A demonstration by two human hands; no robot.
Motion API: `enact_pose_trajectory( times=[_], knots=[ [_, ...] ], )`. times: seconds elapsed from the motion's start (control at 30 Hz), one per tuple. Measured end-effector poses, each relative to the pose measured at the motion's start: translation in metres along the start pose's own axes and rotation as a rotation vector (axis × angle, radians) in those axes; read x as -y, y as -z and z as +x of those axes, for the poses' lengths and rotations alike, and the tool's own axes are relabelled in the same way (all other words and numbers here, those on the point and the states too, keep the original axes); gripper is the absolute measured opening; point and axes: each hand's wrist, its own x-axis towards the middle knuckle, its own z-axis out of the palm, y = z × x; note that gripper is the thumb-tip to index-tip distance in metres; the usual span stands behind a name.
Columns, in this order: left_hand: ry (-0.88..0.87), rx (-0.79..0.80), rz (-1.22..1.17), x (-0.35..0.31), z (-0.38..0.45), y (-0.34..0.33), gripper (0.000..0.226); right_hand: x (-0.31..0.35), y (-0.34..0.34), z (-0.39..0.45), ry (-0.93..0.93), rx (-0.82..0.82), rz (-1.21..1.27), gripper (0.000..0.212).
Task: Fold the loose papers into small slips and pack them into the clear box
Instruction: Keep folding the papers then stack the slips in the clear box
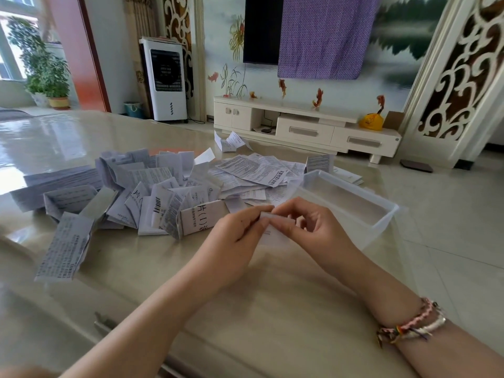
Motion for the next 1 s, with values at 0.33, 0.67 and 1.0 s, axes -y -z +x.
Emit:
enact_pose_trajectory(
  times=[0.33, 0.67, 1.0],
  knots=[
    [0.12, -0.087, -0.38, -0.012, 0.002, 0.001, 0.03, 0.001, 0.004, 0.001, -0.189, -0.035, 0.061, 0.032],
    [0.165, -0.027, -0.374, -0.019, 0.011, 0.002, 0.01, 0.011, 0.012, 0.007, -0.188, -0.169, 0.003, 0.021],
    [0.182, -0.061, -0.45, -0.026, 0.052, -0.02, 0.017, 0.027, 0.068, 0.042, -0.25, -0.143, -0.372, 0.01]
  ],
)
